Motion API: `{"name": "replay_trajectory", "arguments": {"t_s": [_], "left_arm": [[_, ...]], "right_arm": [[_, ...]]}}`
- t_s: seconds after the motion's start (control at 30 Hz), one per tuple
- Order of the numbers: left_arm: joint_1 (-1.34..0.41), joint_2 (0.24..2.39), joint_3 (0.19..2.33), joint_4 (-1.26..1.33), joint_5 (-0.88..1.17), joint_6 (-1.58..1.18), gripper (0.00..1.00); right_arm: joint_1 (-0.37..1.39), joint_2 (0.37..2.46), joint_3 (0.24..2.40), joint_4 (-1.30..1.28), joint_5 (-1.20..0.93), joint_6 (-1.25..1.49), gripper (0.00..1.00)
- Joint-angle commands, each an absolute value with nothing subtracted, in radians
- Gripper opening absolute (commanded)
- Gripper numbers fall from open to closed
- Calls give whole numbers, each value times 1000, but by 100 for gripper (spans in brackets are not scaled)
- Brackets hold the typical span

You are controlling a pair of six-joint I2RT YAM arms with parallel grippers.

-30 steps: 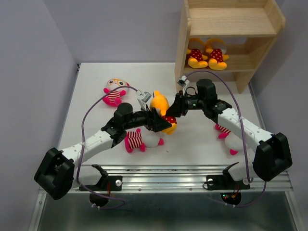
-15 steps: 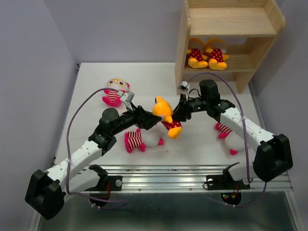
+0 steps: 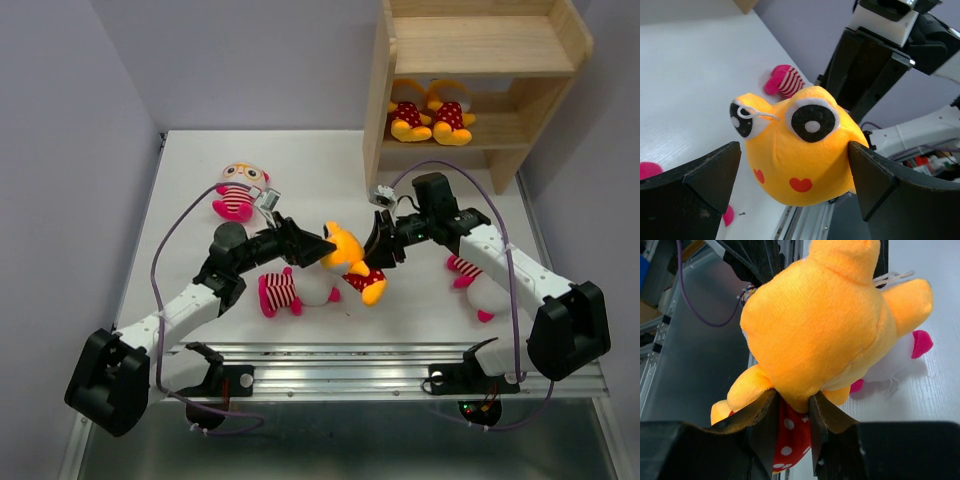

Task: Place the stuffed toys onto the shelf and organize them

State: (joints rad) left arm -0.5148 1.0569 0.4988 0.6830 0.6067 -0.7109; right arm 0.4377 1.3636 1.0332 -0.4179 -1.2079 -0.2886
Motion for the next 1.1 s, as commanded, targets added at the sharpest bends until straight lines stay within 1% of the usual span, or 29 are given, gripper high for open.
{"name": "replay_trajectory", "arguments": {"t_s": [0.0,0.07,0.2,0.23,0.27,0.3,0.43,0.47,0.5,0.57,0.6,0.63,0.7,0.73,0.77,0.8,0.83,0.9,0.93,1.07], "left_arm": [[-515,1104,468,971,793,-805,98],[-515,1115,469,997,819,-819,94],[-517,1156,480,1012,853,-839,74],[-518,1164,485,1022,868,-845,59],[-518,1172,488,1026,876,-853,49],[-518,1187,489,1031,879,-862,29],[-517,1204,486,1019,864,-871,0],[-517,1204,486,1002,850,-867,0],[-514,1204,483,973,818,-862,0],[-509,1201,477,936,778,-867,0],[-494,1201,477,905,758,-874,0],[-483,1201,473,867,730,-893,0],[-465,1198,457,850,698,-928,0],[-439,1195,440,836,666,-965,0],[-427,1190,433,827,654,-982,0],[-416,1190,430,816,638,-998,0],[-394,1187,436,743,602,-1014,0],[-380,1195,459,640,559,-1057,0],[-373,1200,494,532,519,-1071,0],[-373,1223,589,319,433,-1109,0]], "right_arm": [[439,1371,1083,-446,-1290,-350,1],[439,1376,1091,-448,-1279,-350,1],[439,1397,1114,-446,-1204,-341,1],[439,1407,1120,-446,-1187,-339,1],[439,1410,1130,-443,-1169,-334,1],[439,1413,1137,-437,-1139,-331,4],[439,1430,1166,-436,-1086,-340,10],[439,1431,1173,-436,-1077,-344,11],[439,1431,1189,-439,-1059,-351,16],[439,1428,1206,-439,-1029,-374,28],[439,1424,1215,-440,-991,-386,48],[439,1420,1235,-446,-970,-406,59],[439,1401,1253,-448,-922,-471,73],[439,1393,1268,-452,-881,-533,84],[439,1381,1278,-459,-859,-570,91],[439,1381,1285,-468,-859,-609,91],[439,1368,1293,-498,-854,-656,96],[439,1359,1308,-535,-876,-790,100],[439,1350,1312,-584,-891,-901,100],[439,1341,1325,-788,-982,-1202,100]]}}
